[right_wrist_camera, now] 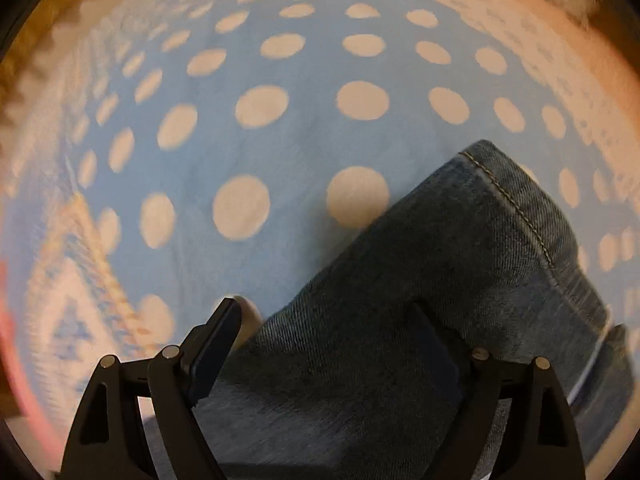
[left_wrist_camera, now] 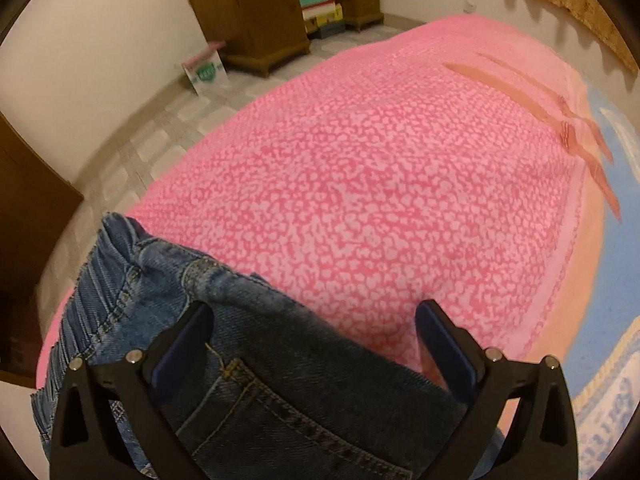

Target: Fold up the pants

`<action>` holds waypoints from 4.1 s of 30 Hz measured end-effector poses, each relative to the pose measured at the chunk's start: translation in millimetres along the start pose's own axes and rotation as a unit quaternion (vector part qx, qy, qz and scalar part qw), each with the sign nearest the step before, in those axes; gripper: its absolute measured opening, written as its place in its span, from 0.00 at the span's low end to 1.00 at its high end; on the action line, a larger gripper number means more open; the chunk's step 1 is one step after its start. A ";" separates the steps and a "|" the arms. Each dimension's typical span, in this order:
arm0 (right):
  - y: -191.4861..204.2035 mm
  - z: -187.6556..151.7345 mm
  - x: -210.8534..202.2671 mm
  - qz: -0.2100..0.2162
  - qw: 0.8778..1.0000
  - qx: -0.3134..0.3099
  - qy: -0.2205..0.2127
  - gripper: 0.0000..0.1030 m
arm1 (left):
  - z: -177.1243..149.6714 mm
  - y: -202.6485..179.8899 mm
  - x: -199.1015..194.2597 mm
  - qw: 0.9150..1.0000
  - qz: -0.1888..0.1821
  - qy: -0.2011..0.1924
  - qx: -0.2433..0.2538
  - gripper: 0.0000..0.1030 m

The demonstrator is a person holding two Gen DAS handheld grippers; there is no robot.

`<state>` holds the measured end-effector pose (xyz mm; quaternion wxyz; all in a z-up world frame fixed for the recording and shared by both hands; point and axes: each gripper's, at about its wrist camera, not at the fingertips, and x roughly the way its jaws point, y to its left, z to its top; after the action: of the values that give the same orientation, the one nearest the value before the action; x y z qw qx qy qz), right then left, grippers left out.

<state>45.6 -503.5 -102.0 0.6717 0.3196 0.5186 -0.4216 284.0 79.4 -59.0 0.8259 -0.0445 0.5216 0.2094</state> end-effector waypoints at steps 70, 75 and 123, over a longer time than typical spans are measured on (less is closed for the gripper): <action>-195.5 -177.8 -157.2 0.309 0.933 -0.089 -0.165 0.10 | -15.4 54.1 -23.7 0.995 -0.090 0.008 -0.042 0.51; -199.1 -175.2 -160.4 0.312 0.933 -0.076 -0.162 0.10 | -24.4 106.3 -23.8 0.979 -0.181 0.012 -0.095 0.14; -275.2 -203.7 -264.7 0.352 0.900 -0.139 -0.217 0.10 | -229.8 329.4 -142.1 0.960 -0.260 -0.030 -0.100 0.13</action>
<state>-316.7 -385.9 103.3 0.9099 0.2848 0.2672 -0.1401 -91.2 269.0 10.0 0.8583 -0.2549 0.4435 0.0401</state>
